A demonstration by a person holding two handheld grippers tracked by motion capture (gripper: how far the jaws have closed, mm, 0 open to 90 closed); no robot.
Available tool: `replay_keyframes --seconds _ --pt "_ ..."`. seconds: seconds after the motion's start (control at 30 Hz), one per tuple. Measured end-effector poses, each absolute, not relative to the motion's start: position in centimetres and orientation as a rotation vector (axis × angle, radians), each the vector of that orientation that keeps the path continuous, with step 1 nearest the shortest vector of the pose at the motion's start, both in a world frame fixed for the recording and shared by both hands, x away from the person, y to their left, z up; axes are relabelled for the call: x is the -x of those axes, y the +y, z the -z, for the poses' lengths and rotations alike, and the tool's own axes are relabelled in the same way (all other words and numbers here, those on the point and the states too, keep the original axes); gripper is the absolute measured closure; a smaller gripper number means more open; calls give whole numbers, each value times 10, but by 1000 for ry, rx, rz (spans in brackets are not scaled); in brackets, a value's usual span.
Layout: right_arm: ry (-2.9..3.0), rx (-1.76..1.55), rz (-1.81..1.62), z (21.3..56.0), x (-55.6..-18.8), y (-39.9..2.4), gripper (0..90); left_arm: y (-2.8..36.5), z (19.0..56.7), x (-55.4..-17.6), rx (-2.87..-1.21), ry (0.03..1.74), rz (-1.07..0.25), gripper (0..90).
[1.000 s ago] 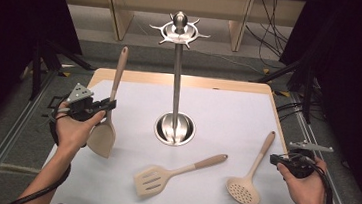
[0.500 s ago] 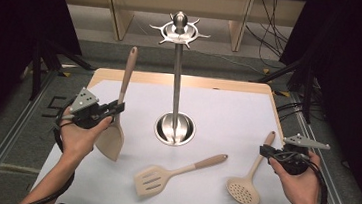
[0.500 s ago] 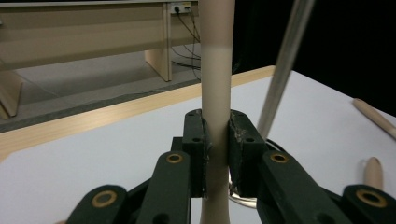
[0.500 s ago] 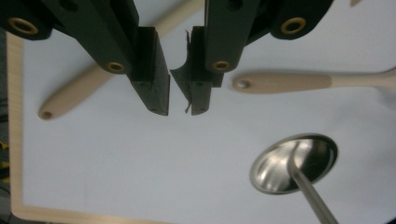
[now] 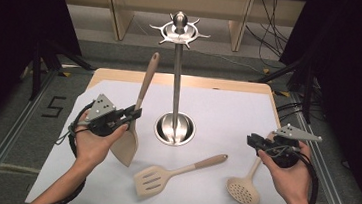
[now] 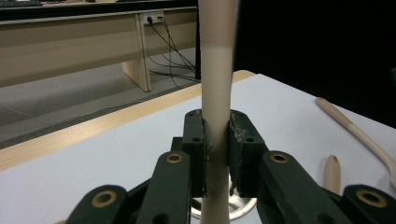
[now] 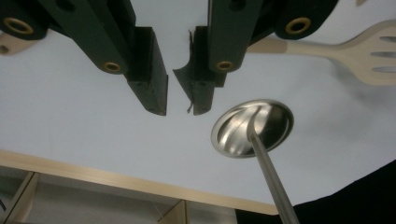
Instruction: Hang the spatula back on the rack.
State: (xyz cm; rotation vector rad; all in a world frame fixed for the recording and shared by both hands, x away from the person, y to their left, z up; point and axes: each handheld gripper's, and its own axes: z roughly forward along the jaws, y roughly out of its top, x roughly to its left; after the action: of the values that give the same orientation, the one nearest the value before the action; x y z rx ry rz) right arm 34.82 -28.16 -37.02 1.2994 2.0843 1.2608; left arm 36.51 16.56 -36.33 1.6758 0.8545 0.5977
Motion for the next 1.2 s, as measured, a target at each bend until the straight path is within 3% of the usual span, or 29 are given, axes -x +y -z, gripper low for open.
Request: replay_keyframes --seconds 1.2 --pt "2087 -969 -1511 306 -367 -190 697 77 357 -368 -1781 649 -503 780"
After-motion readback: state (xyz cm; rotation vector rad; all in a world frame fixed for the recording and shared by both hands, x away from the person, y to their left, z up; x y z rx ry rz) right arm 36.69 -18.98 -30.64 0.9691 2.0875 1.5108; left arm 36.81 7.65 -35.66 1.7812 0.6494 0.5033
